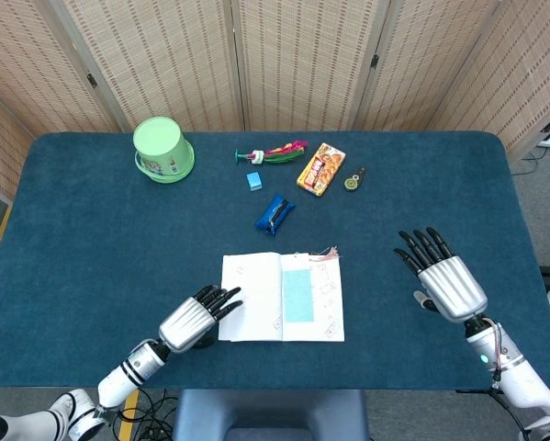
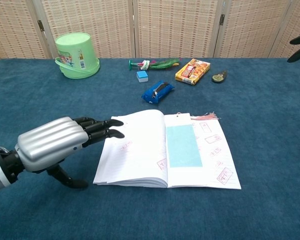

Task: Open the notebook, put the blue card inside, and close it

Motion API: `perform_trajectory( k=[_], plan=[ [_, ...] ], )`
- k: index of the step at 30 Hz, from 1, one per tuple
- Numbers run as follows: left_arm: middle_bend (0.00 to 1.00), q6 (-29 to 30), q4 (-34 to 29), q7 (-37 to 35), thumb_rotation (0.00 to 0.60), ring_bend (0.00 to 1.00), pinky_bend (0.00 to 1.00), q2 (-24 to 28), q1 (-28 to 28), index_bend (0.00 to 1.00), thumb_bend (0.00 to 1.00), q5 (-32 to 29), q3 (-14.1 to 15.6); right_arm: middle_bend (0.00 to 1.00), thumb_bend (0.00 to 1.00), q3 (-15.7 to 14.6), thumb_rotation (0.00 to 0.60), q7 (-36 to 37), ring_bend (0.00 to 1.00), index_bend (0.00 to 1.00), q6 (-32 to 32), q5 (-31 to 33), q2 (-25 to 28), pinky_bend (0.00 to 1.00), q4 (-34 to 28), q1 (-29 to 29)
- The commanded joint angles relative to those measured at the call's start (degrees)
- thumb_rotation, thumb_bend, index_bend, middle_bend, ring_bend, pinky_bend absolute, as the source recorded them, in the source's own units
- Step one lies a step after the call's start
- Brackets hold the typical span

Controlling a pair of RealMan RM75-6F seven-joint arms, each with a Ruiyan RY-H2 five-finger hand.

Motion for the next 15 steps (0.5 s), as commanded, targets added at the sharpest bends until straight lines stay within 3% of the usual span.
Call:
perform_trajectory(
  k=[1,15],
  plan=[
    [0.06,-0.1,0.0,0.0,0.600,0.18,0.21,-0.2,-0.1,0.14,0.14,-0.2,0.1,0.02,0.14,0.1,0.600,0.1,0.00,0.17,0.1,-0.2,0.0,0.00,0.1,-0.1],
    [0.06,-0.7,0.9,-0.1,0.600,0.18,0.21,-2.0,-0.8,0.14,0.14,-1.6,0.1,0.02,0.14,0.6,0.600,0.9,0.00,0.17,0.3,-0.4,-0.2,0.00,1.0,-0.9]
  ],
)
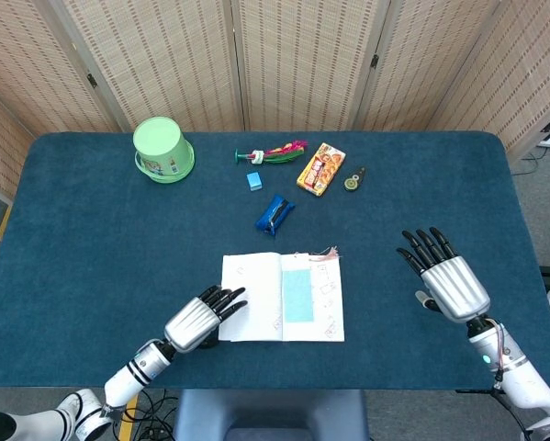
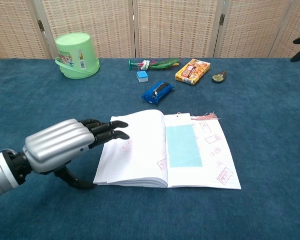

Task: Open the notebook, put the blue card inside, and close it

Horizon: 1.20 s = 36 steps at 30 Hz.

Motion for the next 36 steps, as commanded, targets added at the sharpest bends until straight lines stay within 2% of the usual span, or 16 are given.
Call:
perform_trajectory(
  k=[1,10,18,24,36],
  plan=[
    [0.06,-0.2,0.1,0.0,0.600,0.18,0.21,-0.3,-0.2,0.14,0.14,-0.2,0.0,0.02,0.14,0.1,0.600,0.2,0.00,0.17,0.0,0.0,0.0,0.00,0.2,-0.1],
    [0.06,-0.2,1.3,-1.0,0.600,0.18,0.21,-1.7,-0.5,0.14,0.14,-1.3,-0.4,0.02,0.14,0.4,0.600,0.9,0.00,0.17,0.4,-0.2,-0.1,0.00,0.8,-0.5],
    [0.08,1.3,4.1,-3.4,0.600,0.18,0.21,-4.0,-0.4,0.20,0.14,-2.1,-1.1,0.02,0.15,0.7,0.600,1.6,0.00,0.17,0.9,-0.4,-0.2,0.00,1.3,-0.9],
    [0.10,1.9,5.8,-5.7,0.600,0.18,0.21,-5.2,-0.3,0.23,0.22,-2.8,-1.3,0.02,0.15,0.8,0.600,1.8,0.00,0.17,0.8,-0.5,-0.3,0.00,1.6,-1.0],
    [0.11,1.7,8.8,-7.2,0.600,0.18,0.21,-7.2,-0.4,0.25,0.22,-3.6,-1.2,0.02,0.15,1.1,0.600,1.9,0.00,0.17,0.6,-0.5,-0.4,0.00,1.8,-1.0]
  ],
)
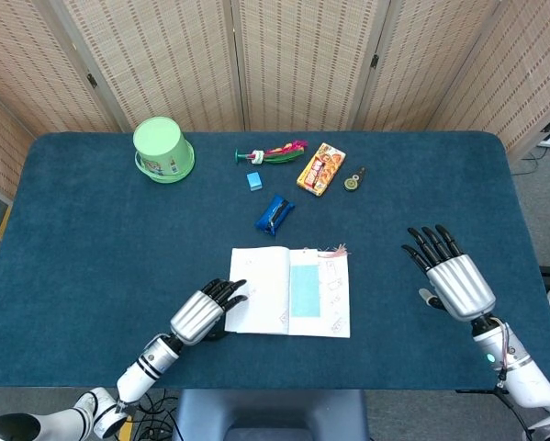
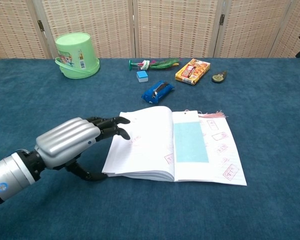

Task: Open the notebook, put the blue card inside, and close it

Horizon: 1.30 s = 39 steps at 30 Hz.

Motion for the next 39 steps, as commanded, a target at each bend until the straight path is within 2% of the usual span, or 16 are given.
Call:
perform_trajectory(
  k=[1,9,19,32,39],
  plan=[
    [0.11,0.0,0.5,-0.4,0.600,0.18,0.21,-0.5,-0.1,0.25,0.22,-0.2,-0.1,0.02,0.15,0.0,0.600,0.1,0.00,0.17,0.0,0.0,-0.1,0.00,0.1,0.0],
    [0.12,-0.7,3.1,-1.7,0.600,0.18,0.21,-2.3,-0.5,0.27,0.23,-0.9,-0.3,0.02,0.16,0.2,0.600,0.5,0.00,0.17,0.0,0.1,-0.2,0.00,0.6,-0.2],
    [0.14,-0.5,6.6,-4.1,0.600,0.19,0.21,-4.5,-1.2,0.32,0.36,-1.5,-0.8,0.02,0.16,0.3,0.600,0.6,0.00,0.17,0.0,0.2,-0.1,0.00,0.8,-0.3],
    [0.16,1.6,6.0,-4.0,0.600,0.19,0.21,-5.9,-3.1,0.34,0.36,-2.1,-3.3,0.02,0.16,0.7,0.600,1.5,0.00,0.17,0.8,-0.2,0.2,0.00,1.1,-0.4],
    [0.17,1.4,5.5,-3.4,0.600,0.20,0.21,-6.5,-4.1,0.42,0.37,-1.9,-3.3,0.02,0.17,0.7,0.600,2.1,0.00,0.17,1.4,-0.1,0.5,0.00,1.1,-0.9]
  ],
)
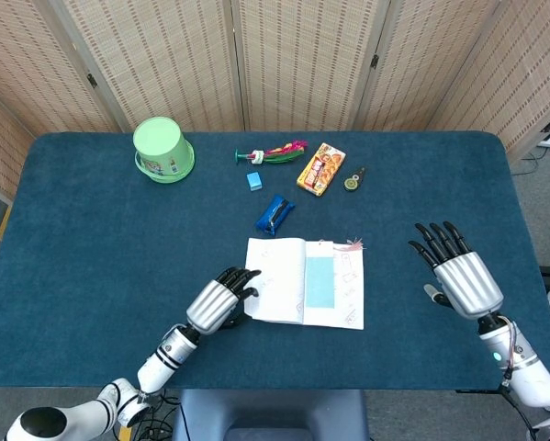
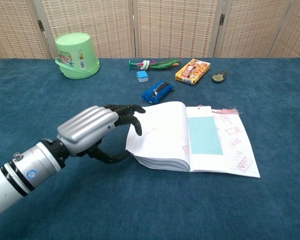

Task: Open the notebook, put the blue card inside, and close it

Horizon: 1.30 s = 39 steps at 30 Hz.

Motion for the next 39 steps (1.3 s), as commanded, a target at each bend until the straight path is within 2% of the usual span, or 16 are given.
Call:
perform_trajectory(
  k=[1,12,23,39],
  plan=[
    [0.17,-0.2,0.0,0.0,0.600,0.20,0.21,-0.2,-0.2,0.43,0.38,0.0,0.1,0.02,0.17,0.0,0.600,0.2,0.00,0.17,0.1,0.1,0.1,0.00,0.0,-0.1],
    [0.18,-1.3,1.4,0.0,0.600,0.20,0.21,-0.7,-0.2,0.54,0.50,-0.4,1.0,0.02,0.17,0.0,0.600,0.6,0.00,0.17,0.0,0.0,0.1,0.00,0.3,-0.3],
    [0.21,0.8,1.7,-1.5,0.600,0.20,0.21,-0.4,0.1,0.59,0.53,0.1,1.3,0.02,0.17,0.0,0.600,1.0,0.00,0.17,0.4,-0.3,0.0,0.00,0.4,-0.4],
    [0.21,9.2,-6.8,-0.8,0.600,0.20,0.21,10.0,2.5,0.60,0.53,3.1,2.8,0.02,0.17,0.5,0.600,0.7,0.00,0.17,1.1,-1.2,-0.7,0.00,0.2,0.0]
  ],
)
